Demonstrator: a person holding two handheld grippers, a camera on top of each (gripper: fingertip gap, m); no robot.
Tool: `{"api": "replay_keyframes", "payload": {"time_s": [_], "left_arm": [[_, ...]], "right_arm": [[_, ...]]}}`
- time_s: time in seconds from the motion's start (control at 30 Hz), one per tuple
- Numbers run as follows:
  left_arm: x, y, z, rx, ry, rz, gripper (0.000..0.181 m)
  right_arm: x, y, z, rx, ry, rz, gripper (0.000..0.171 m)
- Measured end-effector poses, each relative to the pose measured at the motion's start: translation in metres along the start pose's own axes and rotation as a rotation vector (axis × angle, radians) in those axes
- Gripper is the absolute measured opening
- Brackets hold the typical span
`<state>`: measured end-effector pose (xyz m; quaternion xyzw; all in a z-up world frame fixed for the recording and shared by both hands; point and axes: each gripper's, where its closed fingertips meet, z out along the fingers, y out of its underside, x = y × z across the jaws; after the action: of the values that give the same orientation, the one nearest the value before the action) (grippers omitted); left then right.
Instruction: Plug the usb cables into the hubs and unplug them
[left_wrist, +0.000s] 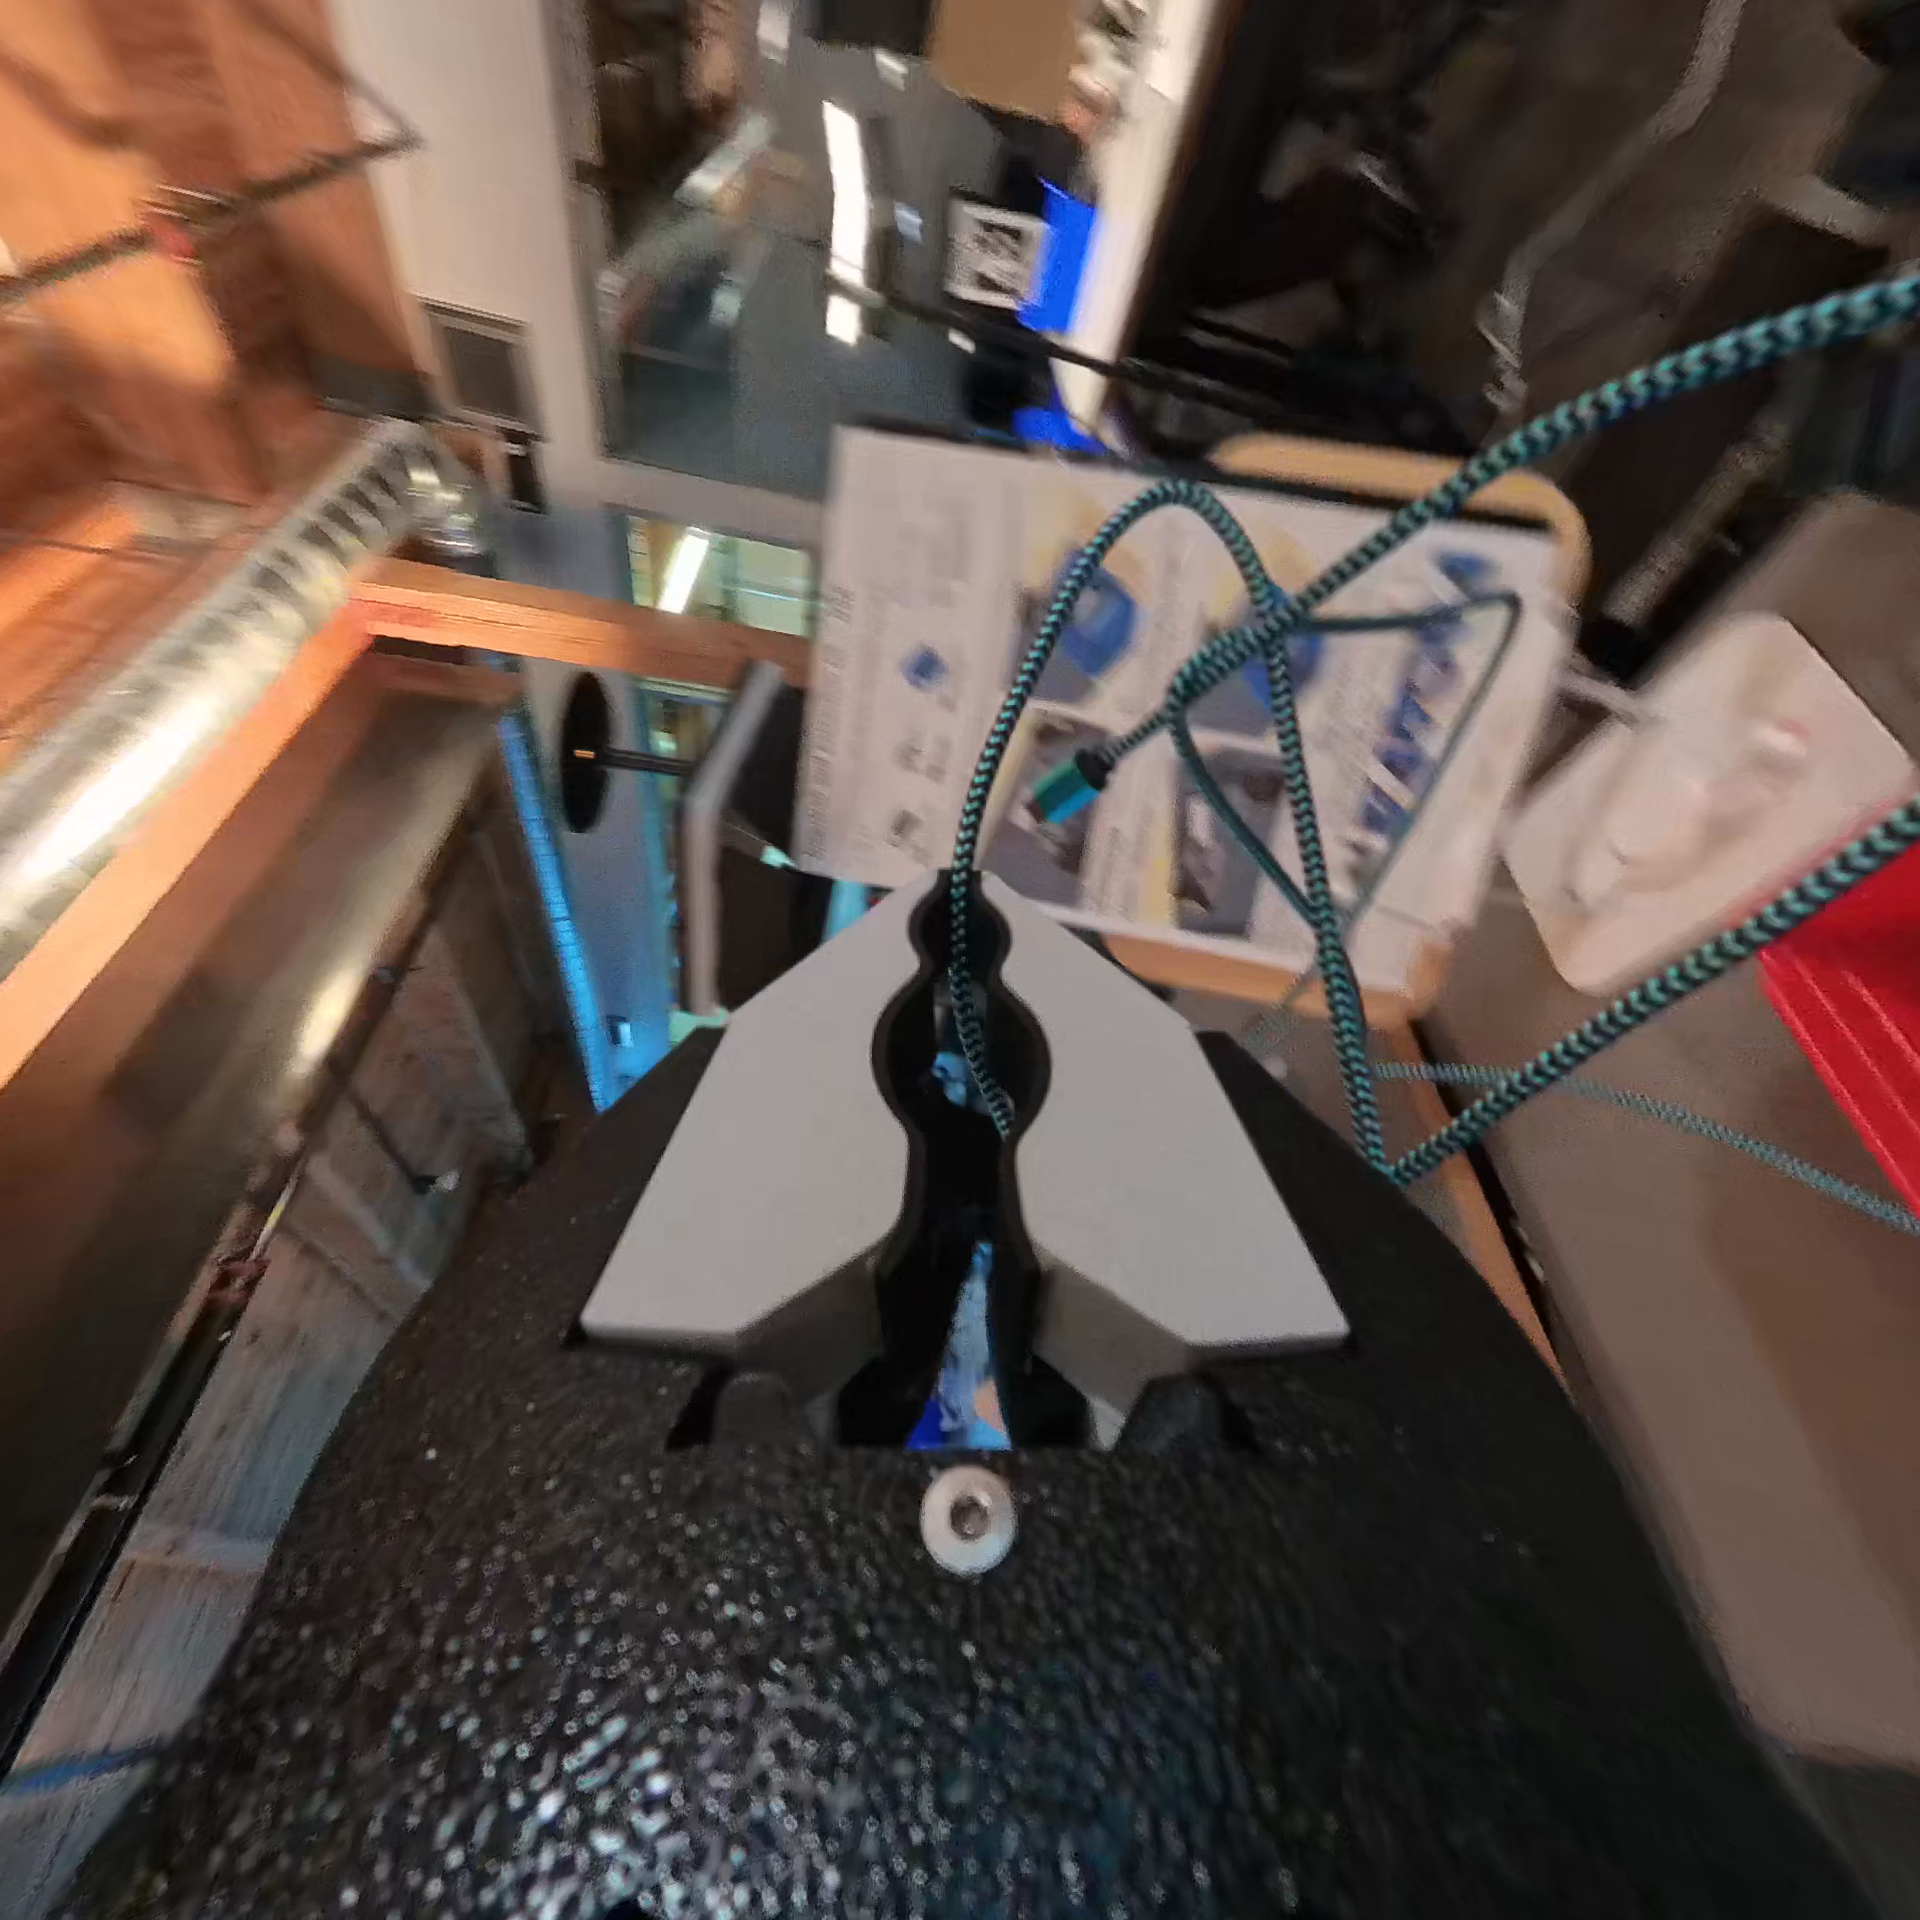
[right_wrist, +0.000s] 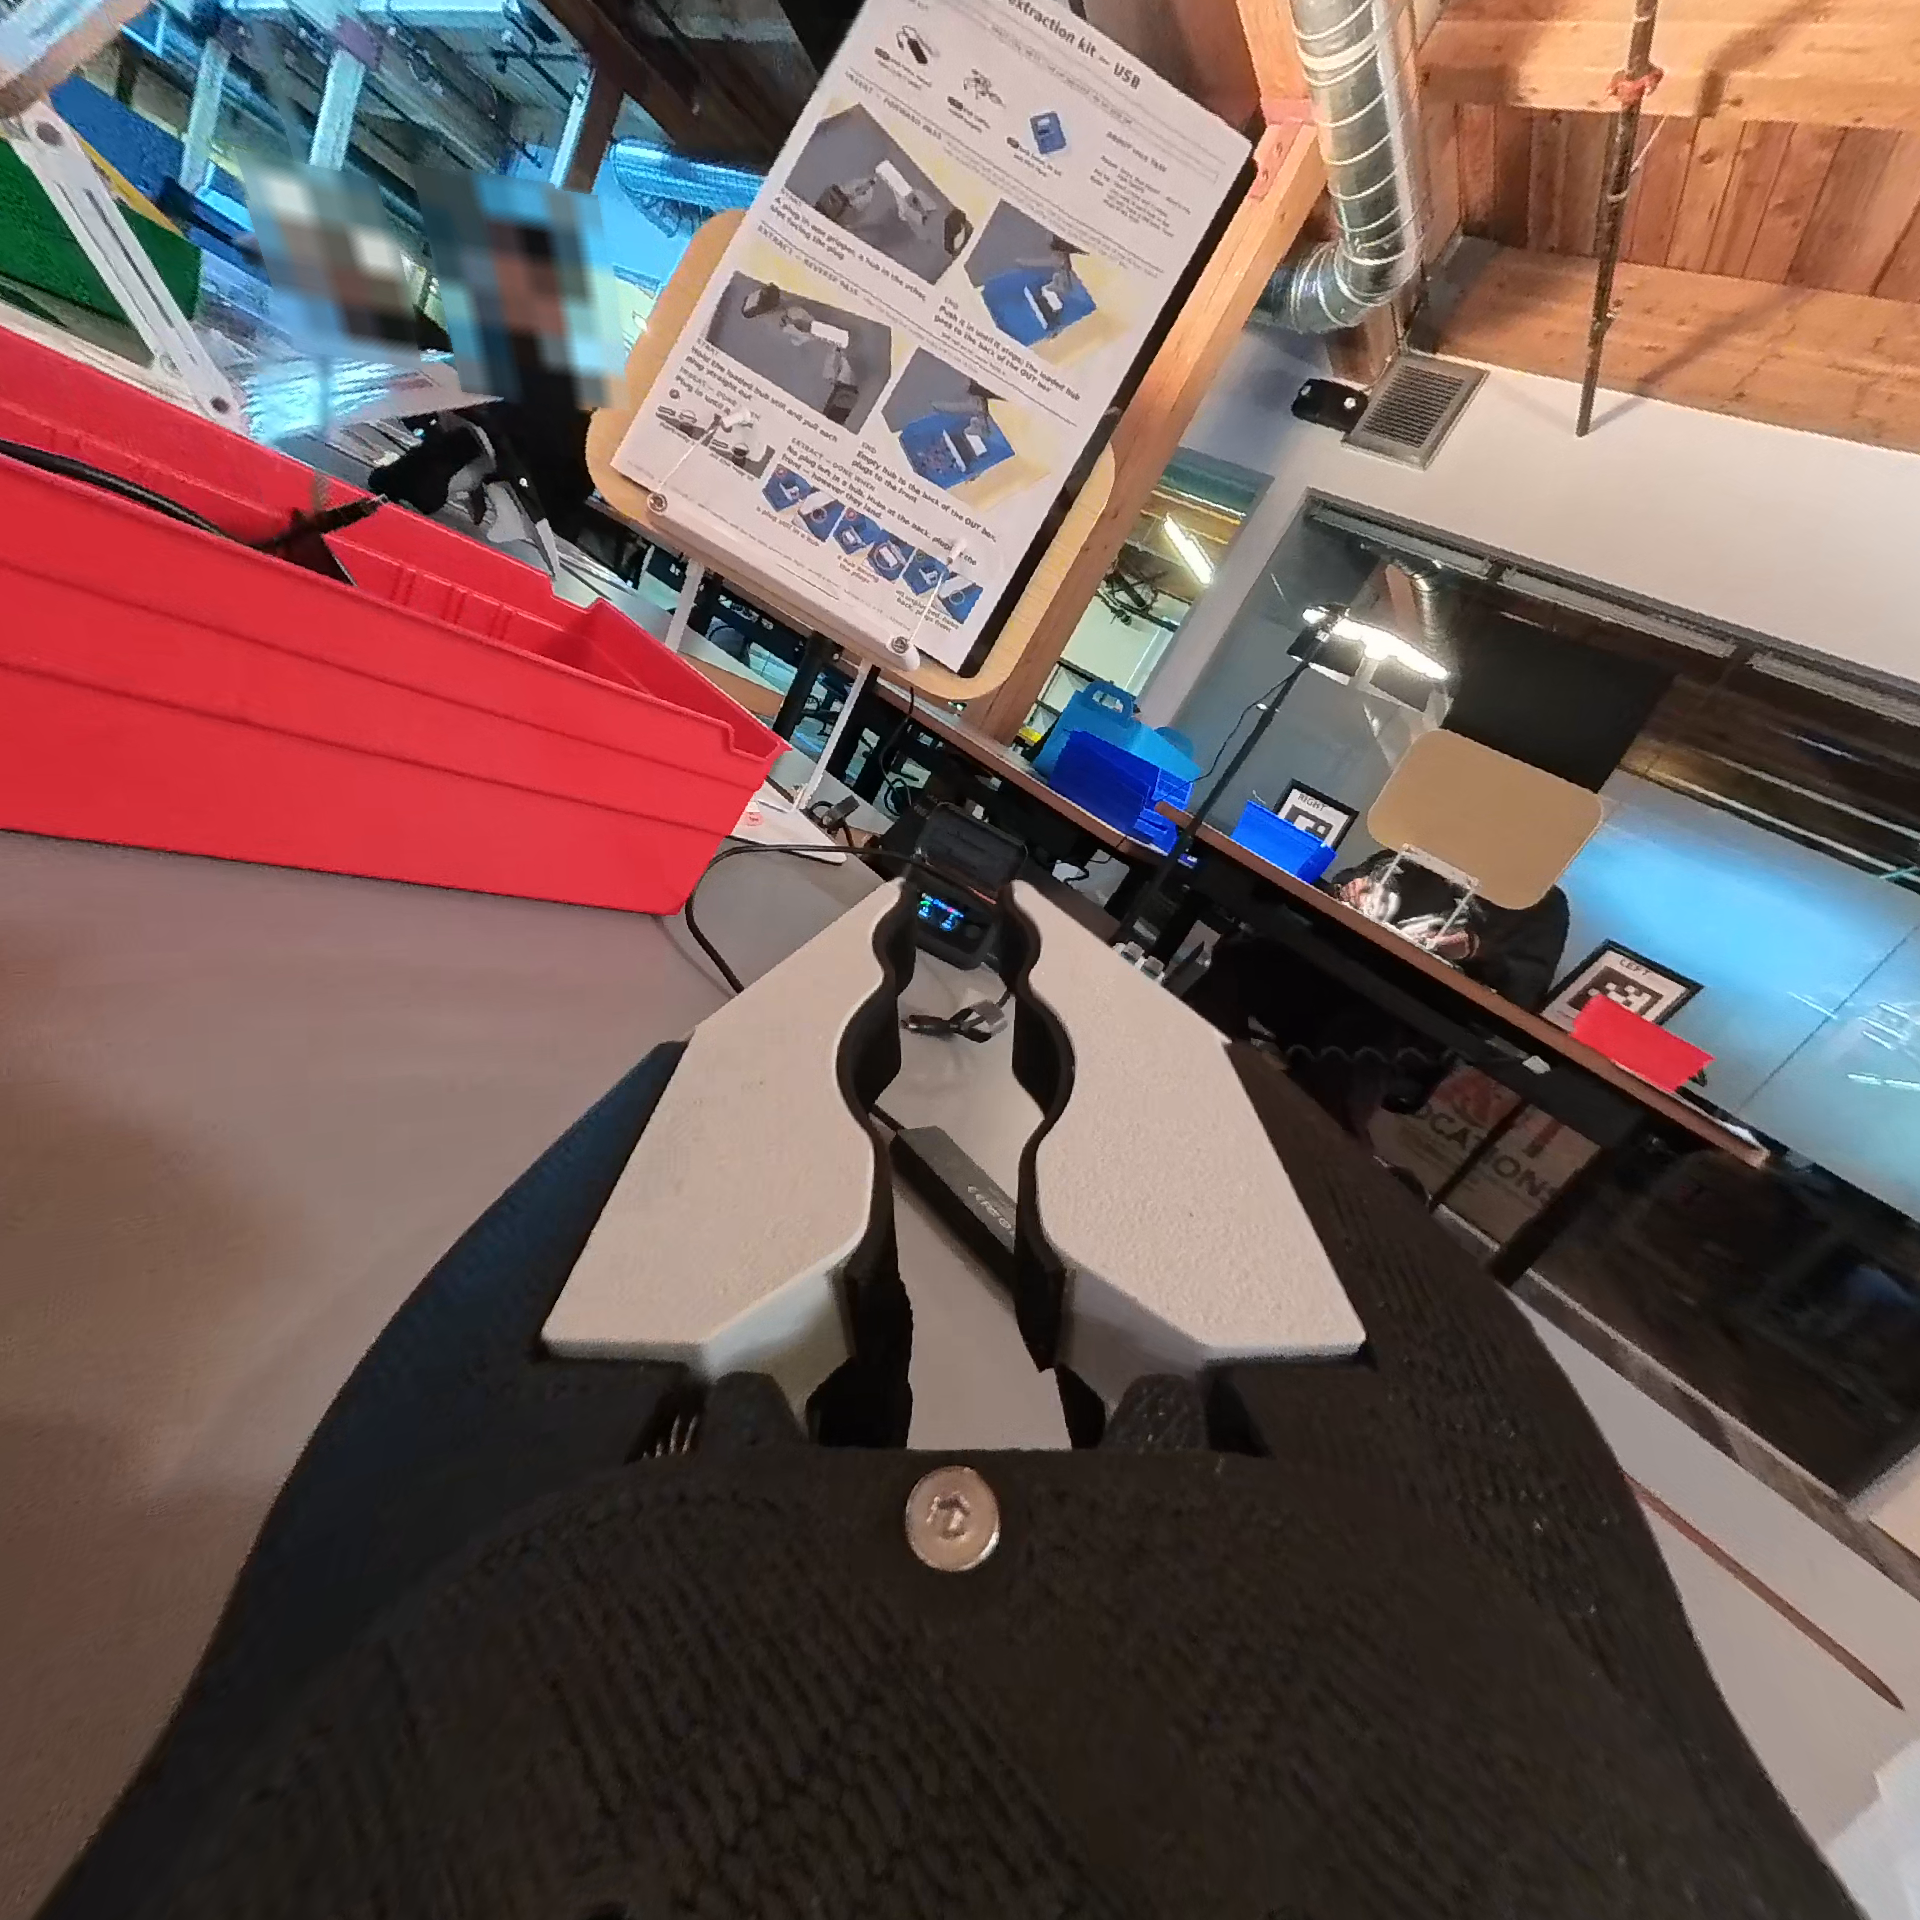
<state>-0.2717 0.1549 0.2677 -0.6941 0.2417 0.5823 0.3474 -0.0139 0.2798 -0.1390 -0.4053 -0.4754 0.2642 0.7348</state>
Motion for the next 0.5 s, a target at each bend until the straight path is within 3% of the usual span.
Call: {"api": "replay_keyframes", "payload": {"time_s": [0.03,0.13,0.33,0.5], "left_arm": [[-0.019,-0.016,-0.002,0.026,-0.061,-0.026,0.0],[-0.062,-0.062,-0.009,0.088,-0.174,-0.092,0.0],[-0.093,-0.157,-0.016,0.21,-0.192,-0.208,0.0],[-0.037,-0.216,0.014,0.246,0.007,-0.217,0.0]], "right_arm": [[0.0,-0.001,0.0,0.004,0.003,0.0,0.013],[0.003,-0.002,0.0,0.008,0.011,0.007,0.013],[0.003,-0.008,-0.001,0.031,0.017,-0.003,0.013],[-0.007,-0.018,-0.002,0.064,-0.011,-0.08,0.013]]}}
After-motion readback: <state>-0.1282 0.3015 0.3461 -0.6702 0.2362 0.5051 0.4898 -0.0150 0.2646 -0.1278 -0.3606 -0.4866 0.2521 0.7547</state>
